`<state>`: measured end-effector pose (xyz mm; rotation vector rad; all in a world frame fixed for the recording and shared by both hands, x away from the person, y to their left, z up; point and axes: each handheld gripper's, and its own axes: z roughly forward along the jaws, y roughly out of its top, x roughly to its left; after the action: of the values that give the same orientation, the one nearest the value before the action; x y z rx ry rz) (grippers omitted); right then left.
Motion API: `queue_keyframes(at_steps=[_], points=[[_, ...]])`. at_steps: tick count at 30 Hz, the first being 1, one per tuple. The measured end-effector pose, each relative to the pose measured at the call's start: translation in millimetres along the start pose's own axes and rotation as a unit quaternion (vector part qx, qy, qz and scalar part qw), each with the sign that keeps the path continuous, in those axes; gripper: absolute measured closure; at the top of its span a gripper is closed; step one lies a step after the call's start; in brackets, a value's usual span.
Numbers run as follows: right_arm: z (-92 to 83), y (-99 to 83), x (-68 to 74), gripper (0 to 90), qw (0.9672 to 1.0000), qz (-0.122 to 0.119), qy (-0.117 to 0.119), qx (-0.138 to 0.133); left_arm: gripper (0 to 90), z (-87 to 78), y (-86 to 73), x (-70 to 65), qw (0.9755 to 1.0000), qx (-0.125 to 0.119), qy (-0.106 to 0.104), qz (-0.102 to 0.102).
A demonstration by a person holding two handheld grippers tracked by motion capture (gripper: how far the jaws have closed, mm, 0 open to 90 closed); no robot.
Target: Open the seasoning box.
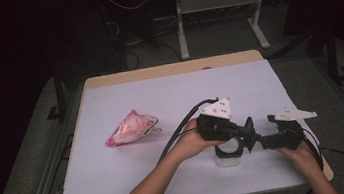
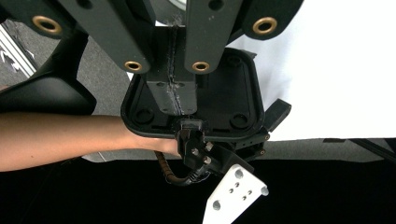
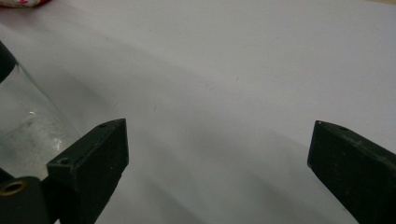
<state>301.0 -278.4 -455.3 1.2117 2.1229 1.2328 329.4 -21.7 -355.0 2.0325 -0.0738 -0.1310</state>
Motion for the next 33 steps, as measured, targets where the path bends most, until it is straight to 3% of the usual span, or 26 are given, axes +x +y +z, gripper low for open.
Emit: queue_keyframes(at_steps=[22, 33], points=[[0.0, 0.0, 0.4, 4.9, 1.0, -0.001, 0.001, 0.001, 89.9, 23.1, 0.7, 1.8, 0.9997, 0.021, -0.013, -0.001], [0.0, 0.0, 0.4, 4.9, 1.0, -0.001, 0.001, 0.001, 89.9, 16.6, -1.6, 0.9, 0.9998, 0.019, -0.01, -0.002]])
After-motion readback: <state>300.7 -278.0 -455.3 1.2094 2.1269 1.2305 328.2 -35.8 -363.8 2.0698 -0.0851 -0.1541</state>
